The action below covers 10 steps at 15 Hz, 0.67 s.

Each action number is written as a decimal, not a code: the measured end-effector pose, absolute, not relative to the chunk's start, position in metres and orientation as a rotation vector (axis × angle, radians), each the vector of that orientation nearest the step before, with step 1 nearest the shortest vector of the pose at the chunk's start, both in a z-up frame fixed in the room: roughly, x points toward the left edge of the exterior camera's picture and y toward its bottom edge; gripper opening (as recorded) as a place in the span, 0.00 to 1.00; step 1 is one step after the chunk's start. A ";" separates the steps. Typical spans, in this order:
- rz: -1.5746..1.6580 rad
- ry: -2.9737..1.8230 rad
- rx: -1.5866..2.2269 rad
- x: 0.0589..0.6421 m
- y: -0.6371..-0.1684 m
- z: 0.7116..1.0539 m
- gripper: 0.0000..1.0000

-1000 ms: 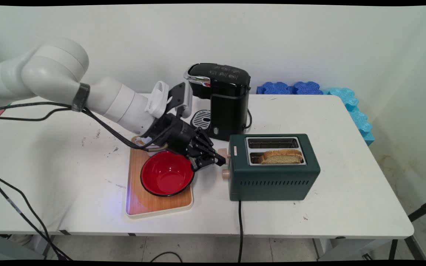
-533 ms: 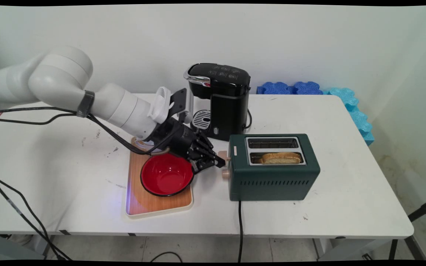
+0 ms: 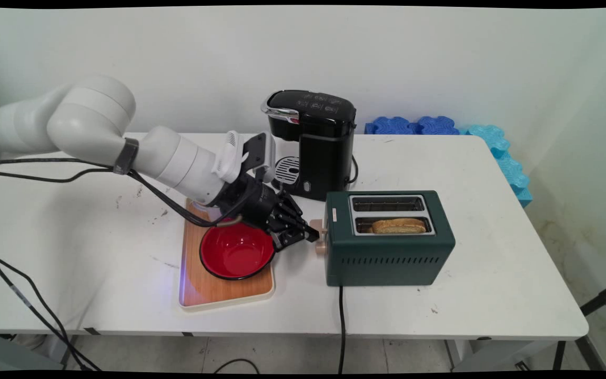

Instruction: Press the toaster switch

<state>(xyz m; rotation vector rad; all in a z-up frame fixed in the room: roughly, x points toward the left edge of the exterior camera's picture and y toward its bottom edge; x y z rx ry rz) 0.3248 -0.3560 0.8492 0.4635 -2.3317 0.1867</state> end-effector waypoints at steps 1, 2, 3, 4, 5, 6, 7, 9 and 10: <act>0.187 -2.332 0.462 0.325 -0.356 0.848 0.00; 0.186 -2.333 0.461 0.325 -0.355 0.846 0.00; 0.186 -2.334 0.460 0.325 -0.355 0.845 0.00; 0.186 -2.335 0.458 0.325 -0.355 0.844 0.00; 0.187 -2.336 0.456 0.325 -0.355 0.842 0.00; 0.187 -2.336 0.456 0.326 -0.354 0.842 0.00; 0.188 -2.337 0.455 0.326 -0.354 0.841 0.00; 0.188 -2.338 0.453 0.326 -0.354 0.839 0.00; 0.189 -2.338 0.452 0.327 -0.353 0.838 0.00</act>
